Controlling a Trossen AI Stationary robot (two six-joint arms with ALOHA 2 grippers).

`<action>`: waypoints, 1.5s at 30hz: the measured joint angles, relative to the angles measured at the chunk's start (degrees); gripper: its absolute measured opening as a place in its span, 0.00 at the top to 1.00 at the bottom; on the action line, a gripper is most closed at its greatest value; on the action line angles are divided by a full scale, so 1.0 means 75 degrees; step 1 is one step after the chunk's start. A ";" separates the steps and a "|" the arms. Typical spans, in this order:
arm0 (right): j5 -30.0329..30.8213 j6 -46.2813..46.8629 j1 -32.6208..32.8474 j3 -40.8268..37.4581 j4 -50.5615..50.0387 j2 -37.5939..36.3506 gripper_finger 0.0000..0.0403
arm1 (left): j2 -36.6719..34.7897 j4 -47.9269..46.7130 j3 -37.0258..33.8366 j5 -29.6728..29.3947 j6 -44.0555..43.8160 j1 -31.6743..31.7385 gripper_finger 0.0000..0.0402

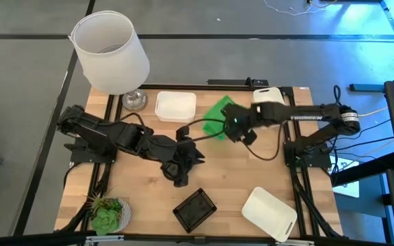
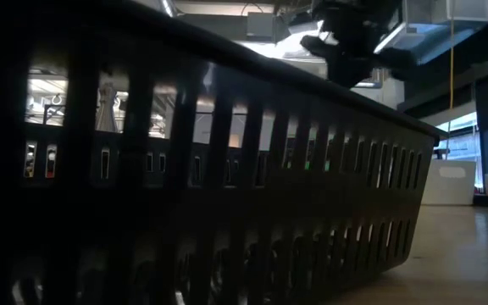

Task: Stack baskets by color
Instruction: Stack the bottom green bin on the stacked green bins

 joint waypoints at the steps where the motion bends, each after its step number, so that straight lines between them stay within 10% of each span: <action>1: -0.0260 -0.0289 -0.0202 0.0000 0.0037 0.0053 1.00 | -0.0035 -0.0010 0.0001 -0.0039 0.0001 0.0000 0.86; 14: -0.1117 -0.2778 -0.1492 0.0000 0.0004 0.1295 1.00 | -0.0380 -0.0786 0.0015 -0.0475 -0.0300 0.0080 0.86; 45: 0.0266 -0.1469 -0.0729 -0.0009 0.0429 0.1947 0.80 | -0.0363 -0.1092 0.0012 -0.0441 -0.0388 0.0010 0.86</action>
